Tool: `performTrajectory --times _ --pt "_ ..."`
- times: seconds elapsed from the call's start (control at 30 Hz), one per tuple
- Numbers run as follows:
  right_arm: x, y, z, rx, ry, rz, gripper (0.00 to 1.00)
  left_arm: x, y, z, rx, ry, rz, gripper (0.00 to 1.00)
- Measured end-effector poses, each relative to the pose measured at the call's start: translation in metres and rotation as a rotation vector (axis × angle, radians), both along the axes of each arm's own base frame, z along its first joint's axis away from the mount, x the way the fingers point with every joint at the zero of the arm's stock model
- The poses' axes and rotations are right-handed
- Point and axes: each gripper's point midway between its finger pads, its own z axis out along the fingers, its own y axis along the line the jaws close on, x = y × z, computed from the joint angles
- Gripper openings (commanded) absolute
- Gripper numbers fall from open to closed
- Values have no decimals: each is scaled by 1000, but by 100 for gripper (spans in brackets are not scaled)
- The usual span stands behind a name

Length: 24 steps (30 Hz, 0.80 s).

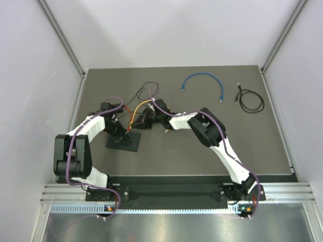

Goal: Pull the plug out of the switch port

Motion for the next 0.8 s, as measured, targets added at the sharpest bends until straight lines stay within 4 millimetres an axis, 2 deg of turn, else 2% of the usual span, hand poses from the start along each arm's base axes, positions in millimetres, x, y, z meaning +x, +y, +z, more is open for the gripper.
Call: performTrajectory --times 0.1,0.3,0.4,0.5,0.6,0.8 --pt "9 -1 1 -4 -6 -21 0 0 0 0 0 0 1 28" --pt "24 -6 -4 -155 -127 13 0 2 0 2 -3 -14 -1 28" --pt "17 -20 -7 -227 -172 61 0 2 0 3 -2 -29 -10 28" --pt "4 -38 0 -282 -185 120 0 2 1 4 2 -47 -23 28" --pt "-7 -52 21 -296 -217 173 0 2 1 5 8 -55 -37 28" --pt "-33 -68 103 -191 -323 275 0 4 4 6 27 -73 -63 28"
